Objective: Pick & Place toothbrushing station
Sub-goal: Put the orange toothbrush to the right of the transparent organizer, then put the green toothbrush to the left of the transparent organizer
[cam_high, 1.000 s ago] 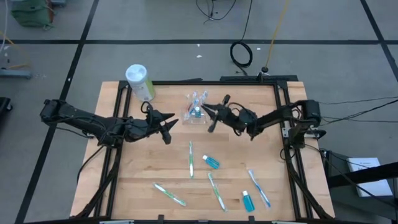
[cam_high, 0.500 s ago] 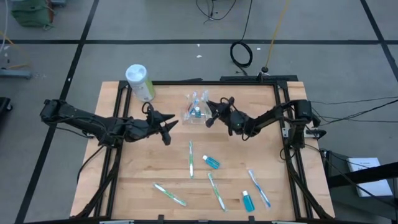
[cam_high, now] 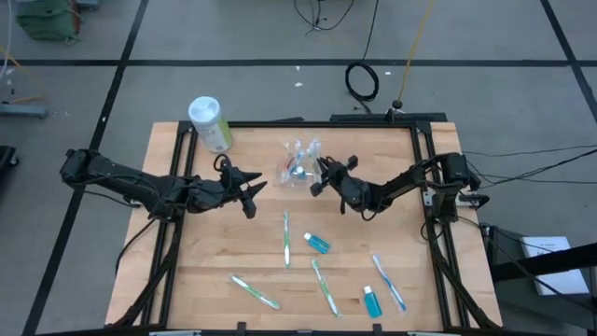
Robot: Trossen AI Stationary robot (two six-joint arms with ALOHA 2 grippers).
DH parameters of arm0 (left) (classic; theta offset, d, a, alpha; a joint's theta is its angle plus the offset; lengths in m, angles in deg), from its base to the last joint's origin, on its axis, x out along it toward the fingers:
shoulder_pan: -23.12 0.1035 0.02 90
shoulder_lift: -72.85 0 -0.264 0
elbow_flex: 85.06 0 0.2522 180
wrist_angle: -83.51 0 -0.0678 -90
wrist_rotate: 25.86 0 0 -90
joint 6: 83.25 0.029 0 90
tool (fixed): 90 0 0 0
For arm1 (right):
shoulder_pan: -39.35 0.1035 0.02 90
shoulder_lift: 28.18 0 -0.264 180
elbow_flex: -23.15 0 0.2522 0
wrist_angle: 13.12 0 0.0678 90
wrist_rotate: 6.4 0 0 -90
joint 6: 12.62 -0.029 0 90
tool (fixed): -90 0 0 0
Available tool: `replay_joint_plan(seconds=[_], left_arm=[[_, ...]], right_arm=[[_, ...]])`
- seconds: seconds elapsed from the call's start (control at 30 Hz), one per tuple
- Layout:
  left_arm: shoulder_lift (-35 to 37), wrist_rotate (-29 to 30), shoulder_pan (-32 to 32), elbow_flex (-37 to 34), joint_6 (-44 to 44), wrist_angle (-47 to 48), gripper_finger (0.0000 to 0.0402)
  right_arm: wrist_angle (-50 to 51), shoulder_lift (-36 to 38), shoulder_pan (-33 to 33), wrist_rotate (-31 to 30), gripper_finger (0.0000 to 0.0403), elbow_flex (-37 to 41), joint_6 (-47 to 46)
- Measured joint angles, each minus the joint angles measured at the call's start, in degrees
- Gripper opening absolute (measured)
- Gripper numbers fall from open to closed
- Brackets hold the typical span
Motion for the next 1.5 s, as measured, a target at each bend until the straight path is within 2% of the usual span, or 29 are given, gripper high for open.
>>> replay_joint_plan(seconds=[0.3, 0.53, 0.7, 0.87, 1.1, 1.23, 1.37, 1.5], left_arm=[[0.00, -0.04, 0.00, 0.00, -1.39, -0.02, 0.0149], [0.00, -0.09, 0.00, 0.00, -1.72, -0.02, 0.0149], [0.00, -0.26, 0.00, 0.00, -2.11, -0.02, 0.0150], [0.00, -3.63, -0.02, 0.00, -2.97, 0.00, 0.0150], [-1.92, -6.55, -0.46, 0.02, -8.01, 1.07, 0.0150], [-5.94, -9.34, -1.18, 0.04, -13.64, 1.04, 0.0149], [-11.48, -13.03, -1.88, 0.02, -21.47, 0.58, 0.0149], [-18.39, -13.78, -3.20, 0.02, -30.08, 0.54, 0.0149]], right_arm=[[3.30, 0.00, 0.02, -1.03, 0.0025, 0.02, -6.94], [4.85, 0.02, 0.61, -1.00, 0.0075, 0.04, -7.36], [4.18, 0.93, 1.25, -1.30, 0.0117, 0.04, -2.09], [4.20, 3.13, 2.57, -4.46, 0.0150, 0.04, 3.56], [9.13, 7.78, 7.58, -3.81, 0.0171, 0.07, 6.82], [17.73, 10.70, 11.42, 2.72, 0.0170, 0.02, 5.79], [24.77, 12.14, 14.24, 14.22, 0.0167, -0.02, 0.42], [29.53, 12.22, 16.27, 23.99, 0.0168, 0.08, -2.99]])
